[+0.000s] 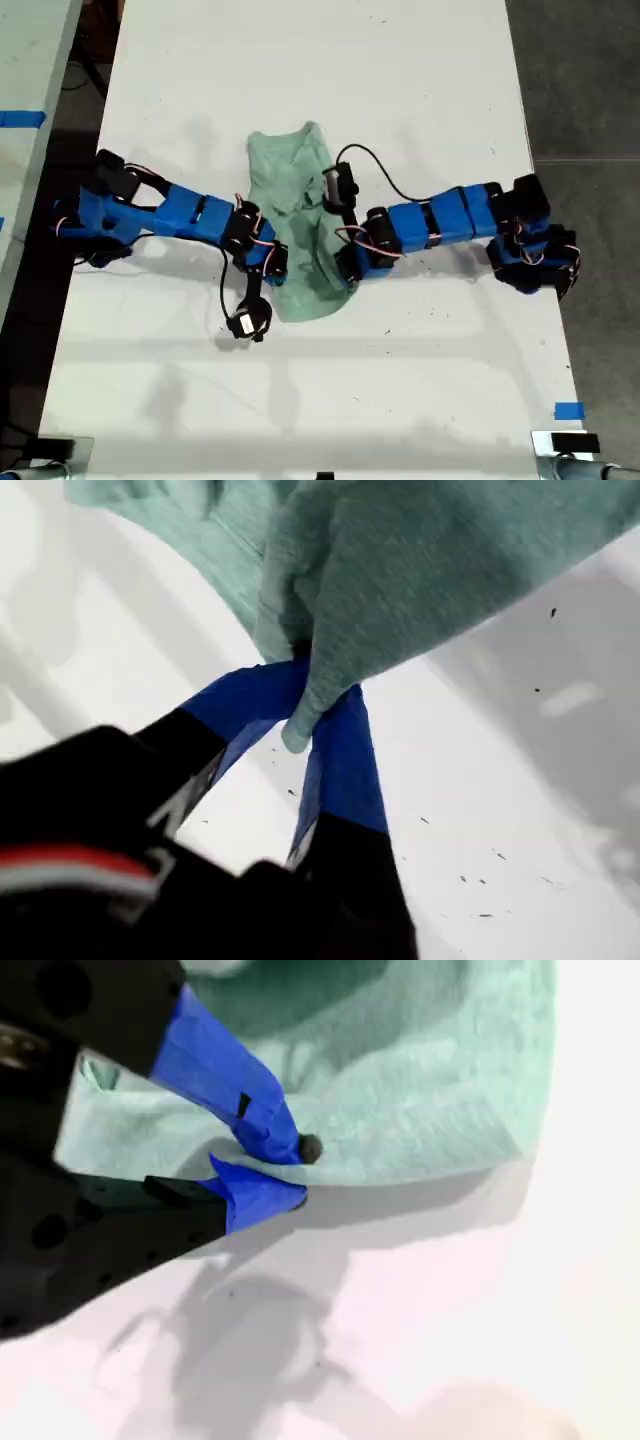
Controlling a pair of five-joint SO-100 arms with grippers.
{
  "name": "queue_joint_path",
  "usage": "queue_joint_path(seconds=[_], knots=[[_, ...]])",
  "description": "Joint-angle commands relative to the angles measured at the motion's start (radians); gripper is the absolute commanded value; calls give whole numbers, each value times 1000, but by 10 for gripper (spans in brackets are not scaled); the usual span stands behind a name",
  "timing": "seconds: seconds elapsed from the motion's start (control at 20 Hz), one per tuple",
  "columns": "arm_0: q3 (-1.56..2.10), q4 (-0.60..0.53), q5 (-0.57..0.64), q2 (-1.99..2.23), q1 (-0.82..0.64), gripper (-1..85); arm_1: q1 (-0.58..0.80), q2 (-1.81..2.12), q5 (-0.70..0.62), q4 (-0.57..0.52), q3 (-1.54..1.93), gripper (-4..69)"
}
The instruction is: Fold t shirt
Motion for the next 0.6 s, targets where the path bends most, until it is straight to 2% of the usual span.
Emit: queue_joint_path(seconds=[0.0,0.3,0.55], knots=[[-97,28,28,181,-60,-1,86,195,-78,-2,-37,14],[-8,143,114,374,-258,-1,293,333,-296,-64,12,15],[229,117,216,557,-477,-1,468,341,-479,-261,77,15]])
